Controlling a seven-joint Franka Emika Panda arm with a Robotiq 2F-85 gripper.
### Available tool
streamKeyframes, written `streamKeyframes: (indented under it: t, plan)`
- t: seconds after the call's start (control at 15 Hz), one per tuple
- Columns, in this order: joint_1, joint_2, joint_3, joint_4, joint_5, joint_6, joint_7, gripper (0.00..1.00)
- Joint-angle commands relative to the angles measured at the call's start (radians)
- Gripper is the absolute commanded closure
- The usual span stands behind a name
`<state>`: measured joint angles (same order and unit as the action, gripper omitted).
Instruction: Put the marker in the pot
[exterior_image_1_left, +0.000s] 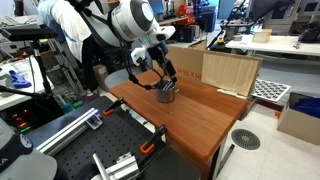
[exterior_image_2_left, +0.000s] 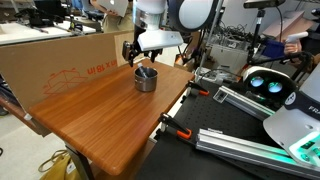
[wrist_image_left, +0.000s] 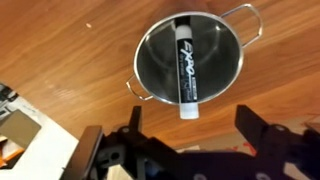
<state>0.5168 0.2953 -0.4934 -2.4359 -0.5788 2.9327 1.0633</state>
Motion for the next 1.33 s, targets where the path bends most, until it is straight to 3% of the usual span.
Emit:
streamKeyframes:
  t: [0.0,0.33,0.4,0.47,1.27]
  plan:
    - [-0.048,-0.156,0.049,-0.074,0.078,-0.049,-0.099,0.0]
    - [-0.027,-0.371,0.038,-0.14,0.215,-0.197,-0.207,0.0]
    - [-0.023,-0.282,0.022,-0.1,0.142,-0.124,-0.145,0.0]
    - [-0.212,-0.32,0.214,-0.112,0.185,-0.156,-0.182,0.0]
    - [-0.219,-0.353,0.227,-0.14,0.214,-0.173,-0.204,0.0]
